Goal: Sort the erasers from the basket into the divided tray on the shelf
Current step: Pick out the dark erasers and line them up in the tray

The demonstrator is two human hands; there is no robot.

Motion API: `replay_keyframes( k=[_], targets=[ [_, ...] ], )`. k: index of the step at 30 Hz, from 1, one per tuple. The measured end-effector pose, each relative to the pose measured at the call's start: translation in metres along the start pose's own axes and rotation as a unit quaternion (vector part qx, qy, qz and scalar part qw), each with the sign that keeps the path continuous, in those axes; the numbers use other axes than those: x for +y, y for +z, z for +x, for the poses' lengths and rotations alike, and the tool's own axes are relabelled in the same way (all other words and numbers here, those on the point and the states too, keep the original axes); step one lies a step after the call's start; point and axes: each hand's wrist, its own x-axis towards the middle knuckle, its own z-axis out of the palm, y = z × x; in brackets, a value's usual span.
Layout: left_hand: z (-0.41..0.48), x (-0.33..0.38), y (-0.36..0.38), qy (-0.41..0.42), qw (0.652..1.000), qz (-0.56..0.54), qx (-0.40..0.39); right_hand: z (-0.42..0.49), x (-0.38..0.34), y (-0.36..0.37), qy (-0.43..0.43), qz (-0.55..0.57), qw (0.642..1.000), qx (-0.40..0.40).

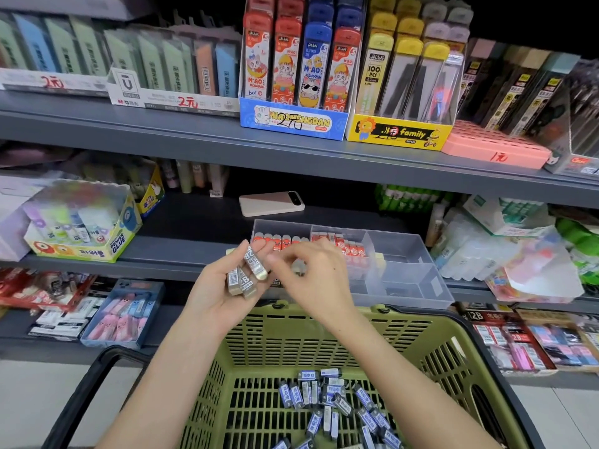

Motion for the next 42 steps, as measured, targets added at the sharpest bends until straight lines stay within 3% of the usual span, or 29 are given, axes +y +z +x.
replay_keyframes(
  k=[3, 6, 8, 10, 12, 14, 17, 19, 22, 28, 32, 33, 35, 37, 39, 42],
  targets=[
    [0.000, -0.005, 0.007, -0.008, 1.000, 0.010, -0.017, -0.002, -0.012, 0.001, 0.040, 0.019, 0.996, -0.082],
    [0.001, -0.008, 0.010, -0.008, 0.999, 0.012, -0.029, 0.005, -0.009, -0.007, 0.137, 0.189, 0.963, -0.132],
    [0.000, -0.004, 0.011, -0.004, 1.000, 0.018, -0.025, 0.012, -0.001, -0.017, 0.185, 0.311, 0.925, -0.113],
    [-0.002, 0.002, 0.009, 0.001, 1.000, 0.029, 0.009, 0.022, 0.015, -0.029, 0.208, 0.356, 0.909, -0.064],
    [-0.004, 0.008, 0.005, -0.001, 0.997, 0.027, 0.076, 0.031, 0.029, -0.037, 0.211, 0.319, 0.922, -0.059],
    [-0.005, 0.011, 0.002, -0.012, 0.991, 0.035, 0.129, 0.038, 0.038, -0.037, 0.213, 0.254, 0.937, -0.107],
    [-0.007, 0.012, 0.003, -0.031, 0.986, 0.064, 0.149, 0.042, 0.038, -0.025, 0.233, 0.166, 0.940, -0.187],
    [-0.008, 0.013, 0.004, -0.043, 0.986, 0.073, 0.145, 0.041, 0.037, -0.018, 0.254, 0.143, 0.936, -0.198],
    [-0.008, 0.015, 0.003, -0.051, 0.989, 0.055, 0.127, 0.039, 0.035, -0.010, 0.235, 0.098, 0.947, -0.194],
    [-0.008, 0.014, 0.004, -0.055, 0.989, 0.075, 0.116, 0.027, 0.026, 0.005, 0.084, -0.134, 0.973, -0.169],
    [-0.008, 0.009, 0.005, -0.042, 0.988, 0.112, 0.101, 0.020, 0.026, 0.001, 0.041, -0.195, 0.975, -0.098],
    [-0.007, 0.008, 0.005, -0.032, 0.988, 0.124, 0.091, 0.017, 0.024, -0.003, 0.040, -0.157, 0.984, -0.074],
    [-0.007, 0.006, 0.004, -0.013, 0.986, 0.153, 0.065, 0.011, 0.017, -0.014, 0.067, 0.050, 0.992, -0.090],
    [-0.006, 0.004, 0.005, 0.005, 0.979, 0.195, 0.050, 0.003, 0.003, -0.025, 0.110, 0.259, 0.946, -0.158],
    [-0.005, 0.000, 0.007, 0.013, 0.961, 0.272, 0.039, -0.001, -0.003, -0.030, 0.123, 0.318, 0.923, -0.181],
    [-0.002, -0.002, 0.019, 0.021, 0.921, 0.389, 0.011, 0.003, 0.003, -0.038, 0.123, 0.316, 0.923, -0.180]
  ],
)
